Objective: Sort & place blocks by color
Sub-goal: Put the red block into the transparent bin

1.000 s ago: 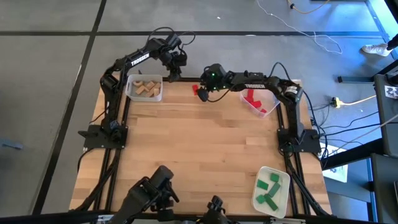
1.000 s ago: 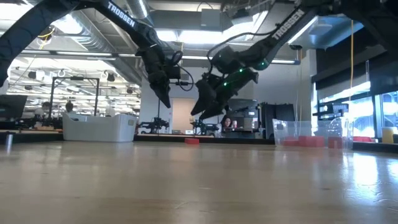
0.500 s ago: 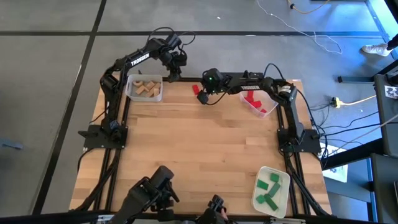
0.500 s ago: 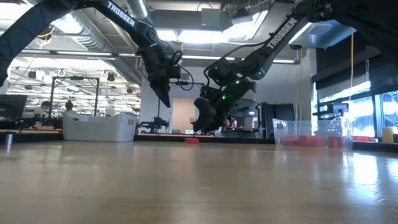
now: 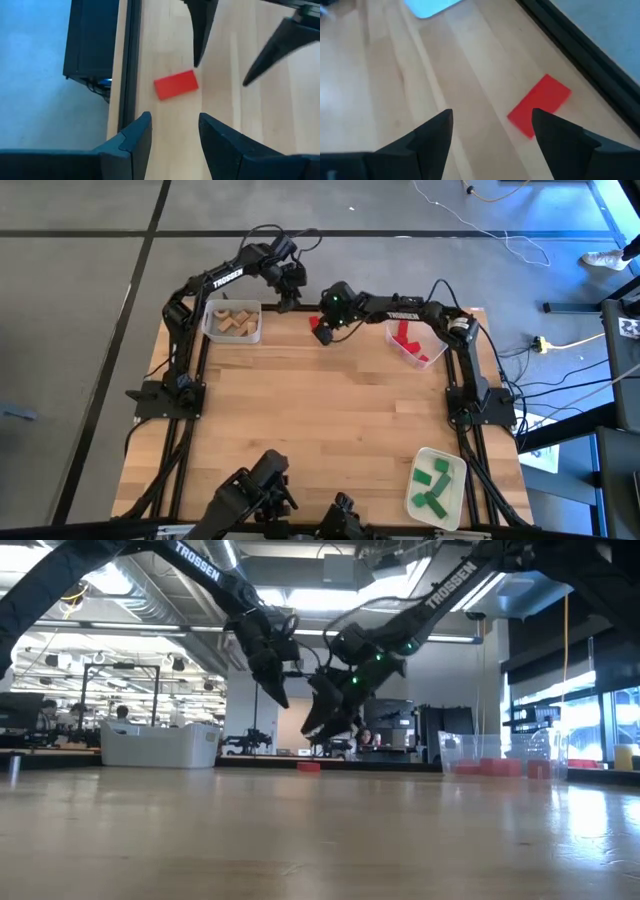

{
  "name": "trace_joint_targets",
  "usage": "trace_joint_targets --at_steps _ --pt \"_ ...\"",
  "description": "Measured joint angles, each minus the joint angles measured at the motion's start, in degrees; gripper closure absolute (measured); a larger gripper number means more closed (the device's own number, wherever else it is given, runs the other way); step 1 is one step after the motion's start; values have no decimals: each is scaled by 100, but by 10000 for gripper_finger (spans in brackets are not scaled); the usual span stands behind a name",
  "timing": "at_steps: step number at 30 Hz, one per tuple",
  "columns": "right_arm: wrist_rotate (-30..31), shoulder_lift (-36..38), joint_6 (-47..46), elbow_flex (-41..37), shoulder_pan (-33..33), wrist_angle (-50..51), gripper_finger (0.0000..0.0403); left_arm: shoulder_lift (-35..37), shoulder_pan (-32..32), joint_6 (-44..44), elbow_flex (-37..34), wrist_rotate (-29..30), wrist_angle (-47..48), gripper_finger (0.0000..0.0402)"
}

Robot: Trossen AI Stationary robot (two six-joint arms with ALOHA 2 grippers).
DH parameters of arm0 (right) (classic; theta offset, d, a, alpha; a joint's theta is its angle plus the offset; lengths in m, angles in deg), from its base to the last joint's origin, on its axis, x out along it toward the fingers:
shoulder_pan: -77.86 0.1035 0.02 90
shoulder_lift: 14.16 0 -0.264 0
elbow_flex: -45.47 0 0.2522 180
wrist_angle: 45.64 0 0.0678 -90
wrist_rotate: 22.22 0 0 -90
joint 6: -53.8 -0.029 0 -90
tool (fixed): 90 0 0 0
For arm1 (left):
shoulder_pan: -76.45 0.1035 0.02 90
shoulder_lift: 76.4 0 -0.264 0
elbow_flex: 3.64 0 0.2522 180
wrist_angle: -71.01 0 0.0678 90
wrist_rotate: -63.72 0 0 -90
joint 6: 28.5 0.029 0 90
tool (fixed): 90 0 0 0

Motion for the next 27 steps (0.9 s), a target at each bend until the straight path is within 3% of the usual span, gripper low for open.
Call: trace_joint_targets --at_steps 12,15,27 --pt "-193 15 1826 2465 -57 3501 131 -547 -195 -262 -2 -677 -20 249" --pt "-190 15 1968 3045 -53 4142 131 -703 -328 -235 -2 -540 -28 249" --pt "-182 20 2010 4511 -68 4829 131 -1167 -679 -213 0 271 -638 286"
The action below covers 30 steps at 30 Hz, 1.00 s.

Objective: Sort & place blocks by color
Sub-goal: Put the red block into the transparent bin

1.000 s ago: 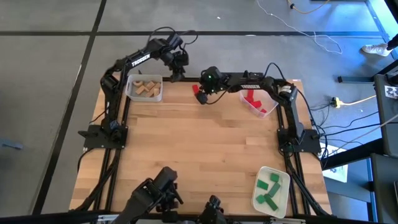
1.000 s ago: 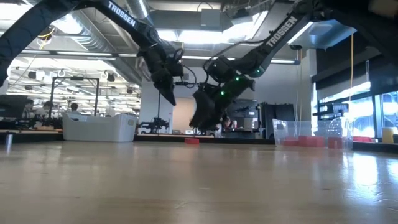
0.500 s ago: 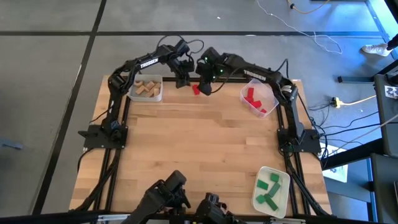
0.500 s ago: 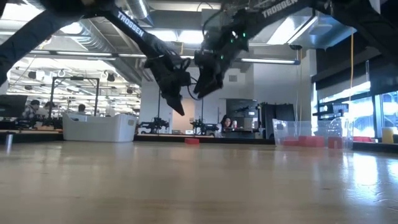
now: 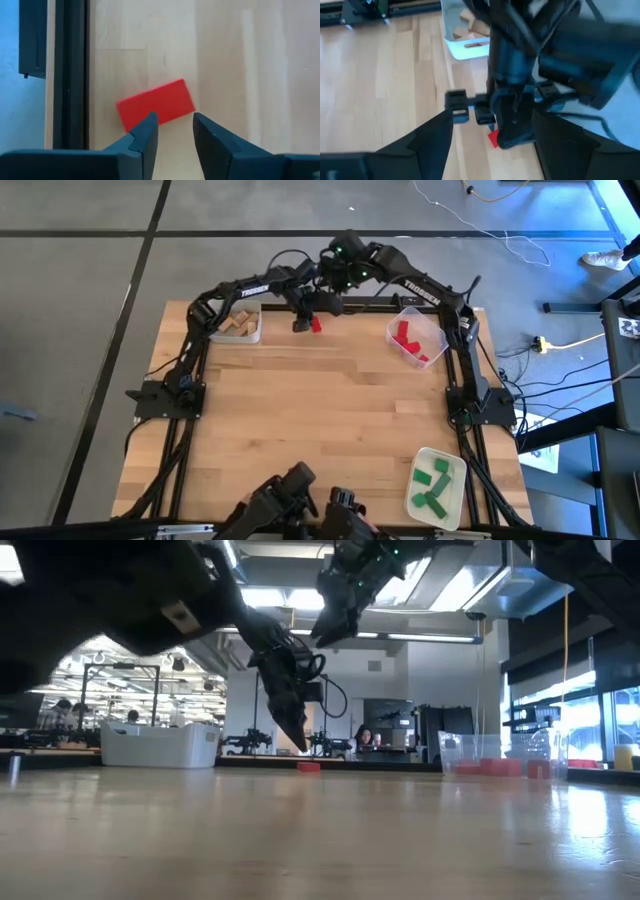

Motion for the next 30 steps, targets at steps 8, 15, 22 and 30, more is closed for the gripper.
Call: trace_joint_targets --at_steps 8,15,22,30 --pt "-4 0 -24 544 0 248 131 -78 39 246 0 484 -144 339" --pt "7 29 -42 614 0 246 131 -78 81 817 0 480 -115 397" --pt "0 48 -62 614 2 234 131 -222 131 895 13 37 -213 401" --pt "-6 48 -61 614 2 229 131 -458 130 868 26 77 -221 401"
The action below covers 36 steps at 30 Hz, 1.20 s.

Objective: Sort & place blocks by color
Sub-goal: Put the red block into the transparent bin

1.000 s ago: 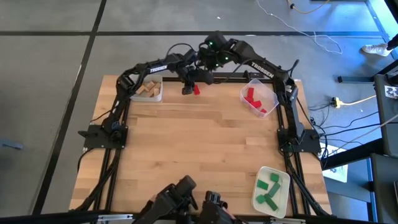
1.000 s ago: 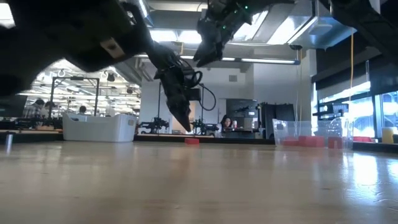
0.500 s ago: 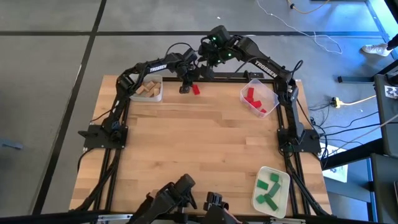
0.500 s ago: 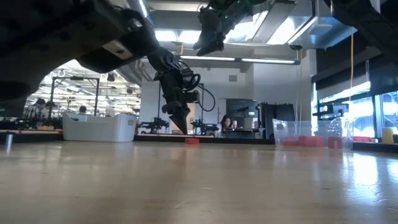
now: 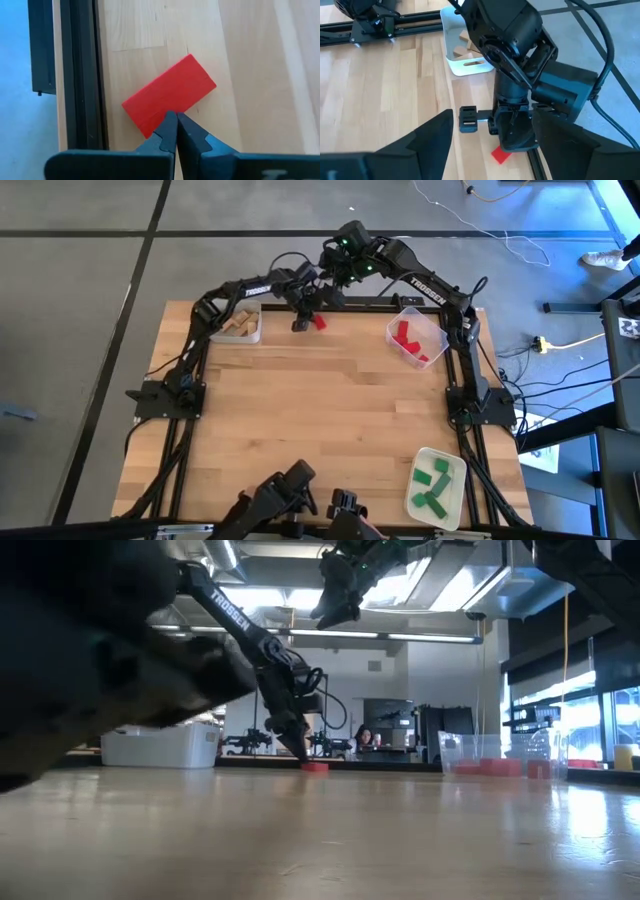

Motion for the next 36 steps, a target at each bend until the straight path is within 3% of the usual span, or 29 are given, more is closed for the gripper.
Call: trace_joint_targets --at_steps 11,15,23,32,36 --pt "0 9 19 -4 1 -7 131 -37 -210 -131 59 -251 -893 401" --pt "2 9 19 -7 1 -6 131 -37 -297 -402 90 -74 -1008 401" --pt "84 9 19 -7 -34 156 131 -33 -101 -564 1477 -48 516 401" --pt "1250 11 76 -11 -34 486 131 -24 838 -834 3132 74 2251 401" --pt "1589 11 346 -11 -34 600 131 360 1167 -919 2917 99 2474 402"
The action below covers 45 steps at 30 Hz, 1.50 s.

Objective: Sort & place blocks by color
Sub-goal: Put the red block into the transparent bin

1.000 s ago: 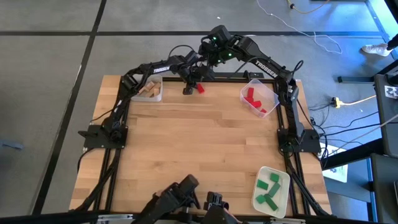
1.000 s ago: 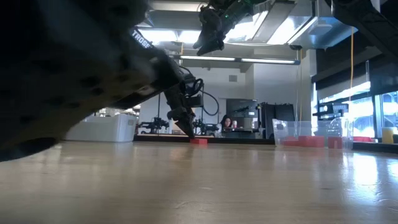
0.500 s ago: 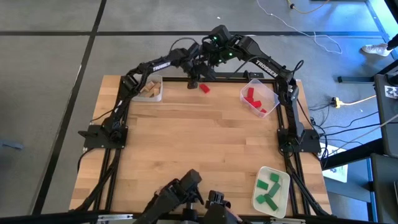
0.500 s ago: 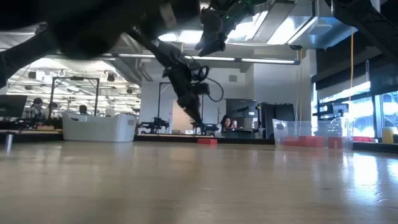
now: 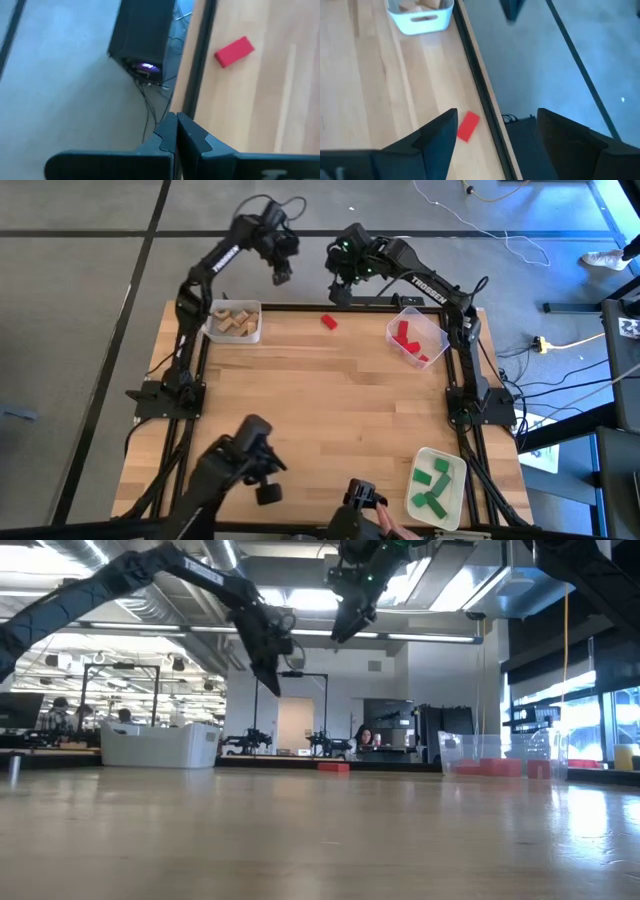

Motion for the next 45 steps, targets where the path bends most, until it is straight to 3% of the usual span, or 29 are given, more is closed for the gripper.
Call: trace_joint_targets --at_steps 4,9,14,19,23,27,31,37,45 --pt "-4 4 3 -244 -17 34 131 320 157 -108 -6 -7 289 402" --pt "-786 4 -27 -1035 -140 -219 131 754 152 -118 -8 -57 352 402" --pt "-925 4 -14 -2046 -256 -1081 131 1137 60 -140 -8 -46 357 402" --pt "-1468 4 184 -3142 -344 -2212 131 1385 -23 -146 -8 87 368 402" --pt "-1438 2 550 -3910 -344 -3242 131 1422 -27 -159 -8 245 476 402" --pt "-1439 0 238 -4470 -343 -4050 131 1428 -22 -263 -8 289 557 402" --pt "-1388 0 -69 -4750 -348 -4260 131 1428 -22 -268 -8 290 576 402" --pt "-673 -2 -353 -5094 -339 -4596 131 1428 -22 -268 -8 288 577 402" --pt "-733 -9 -731 -5250 -339 -5053 131 1428 -22 -297 -8 286 593 402"
